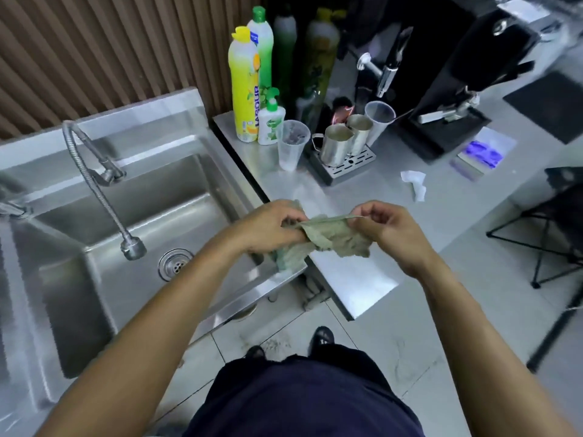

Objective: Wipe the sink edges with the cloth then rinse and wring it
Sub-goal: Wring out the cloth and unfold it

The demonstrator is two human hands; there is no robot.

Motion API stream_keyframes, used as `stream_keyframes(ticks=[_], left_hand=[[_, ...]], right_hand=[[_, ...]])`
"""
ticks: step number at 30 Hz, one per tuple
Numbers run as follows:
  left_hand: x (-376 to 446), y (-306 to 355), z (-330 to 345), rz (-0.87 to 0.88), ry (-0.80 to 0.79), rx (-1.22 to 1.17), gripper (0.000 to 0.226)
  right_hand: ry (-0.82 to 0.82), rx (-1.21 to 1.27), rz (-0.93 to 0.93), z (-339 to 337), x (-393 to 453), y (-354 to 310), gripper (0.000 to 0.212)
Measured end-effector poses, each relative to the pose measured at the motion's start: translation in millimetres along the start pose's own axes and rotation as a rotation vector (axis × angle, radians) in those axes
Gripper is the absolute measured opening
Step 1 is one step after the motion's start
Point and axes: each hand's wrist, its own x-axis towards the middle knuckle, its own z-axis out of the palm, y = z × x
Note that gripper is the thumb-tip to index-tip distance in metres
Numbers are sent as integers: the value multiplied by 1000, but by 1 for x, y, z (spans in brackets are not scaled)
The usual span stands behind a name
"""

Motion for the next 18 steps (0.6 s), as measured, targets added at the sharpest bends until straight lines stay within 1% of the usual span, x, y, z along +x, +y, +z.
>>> stream_keyframes(ticks=[2, 3, 4, 5, 6, 8, 10, 11, 13, 16, 17, 18], left_hand=[[12, 8, 3, 49, 23, 169, 24], [17, 13, 4, 85, 57, 205, 20], [21, 21, 4, 119, 90, 191, 13], [23, 32, 4, 133, 123, 143, 14], [28, 41, 5, 134, 152, 99, 23], [39, 60, 7, 153, 204, 113, 38], [53, 76, 12, 148, 209, 112, 42], [59, 82, 16, 132, 195, 57, 39], [70, 90, 23, 100, 154, -85, 30], [81, 95, 33, 21, -41, -192, 26], [84, 93, 36, -25, -104, -212, 26], [86, 90, 39, -72, -148, -226, 26]], right_hand=[[53, -8, -8, -12, -4, 2, 8], [83, -21, -19, -18, -6, 2, 9], [100, -40, -29, -25, -6, 0, 10], [87, -58, -28, -33, -7, -2, 12], [43, -56, -20, -42, -8, -4, 17], [-88, -23, -4, -55, -9, -10, 34], [-154, -53, -18, -62, -5, -10, 51], [-158, -70, -31, -65, -2, -8, 53], [-158, -64, -41, -71, 6, 0, 46], [-187, -133, -29, -89, 22, 15, 13], [-191, -156, -29, -97, 27, 20, 7], [-201, -160, -13, -105, 33, 26, 9]])
